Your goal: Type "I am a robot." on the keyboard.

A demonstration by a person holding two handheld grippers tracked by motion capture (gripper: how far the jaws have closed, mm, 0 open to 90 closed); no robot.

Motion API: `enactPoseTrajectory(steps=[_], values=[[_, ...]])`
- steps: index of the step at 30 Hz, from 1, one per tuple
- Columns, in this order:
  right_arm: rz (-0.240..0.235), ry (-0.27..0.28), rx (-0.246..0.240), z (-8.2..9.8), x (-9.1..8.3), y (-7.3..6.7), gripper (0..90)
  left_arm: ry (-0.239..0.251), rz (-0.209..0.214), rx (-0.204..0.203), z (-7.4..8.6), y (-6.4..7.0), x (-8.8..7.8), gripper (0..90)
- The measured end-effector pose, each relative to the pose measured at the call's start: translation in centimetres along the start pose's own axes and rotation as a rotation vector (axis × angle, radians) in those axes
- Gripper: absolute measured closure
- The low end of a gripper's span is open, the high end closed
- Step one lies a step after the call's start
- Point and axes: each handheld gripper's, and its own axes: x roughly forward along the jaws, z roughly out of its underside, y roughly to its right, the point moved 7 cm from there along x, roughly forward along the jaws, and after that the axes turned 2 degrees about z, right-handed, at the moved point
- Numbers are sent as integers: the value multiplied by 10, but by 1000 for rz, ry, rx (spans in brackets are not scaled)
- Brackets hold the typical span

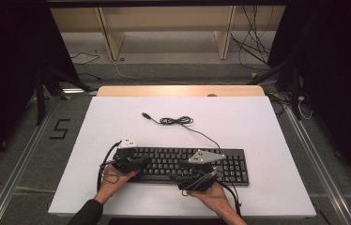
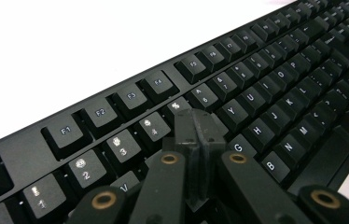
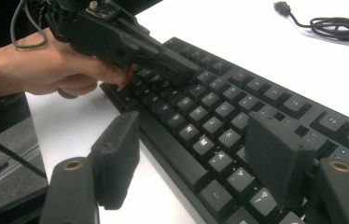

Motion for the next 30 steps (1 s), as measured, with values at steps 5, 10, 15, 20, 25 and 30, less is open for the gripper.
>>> enactPoseTrajectory(steps=[5, 10, 15, 20, 25, 30], values=[[5, 4, 5, -1, 0, 2, 366, 21, 5, -2, -3, 1, -6, 859], [12, 4, 7, 0, 2, 4, 365, 44, 27, -20, -4, 4, -11, 829], [23, 0, 13, -1, 3, 7, 366, 69, 46, -33, -6, 5, -17, 780], [32, 3, 21, -2, 4, 11, 372, 94, 78, -53, -6, 6, -23, 690], [36, 1, 25, -4, 5, 14, 392, 112, 92, -55, -5, 9, -28, 596], [46, -19, 21, -4, 9, 16, 428, 129, 103, -64, -5, 12, -33, 528]])
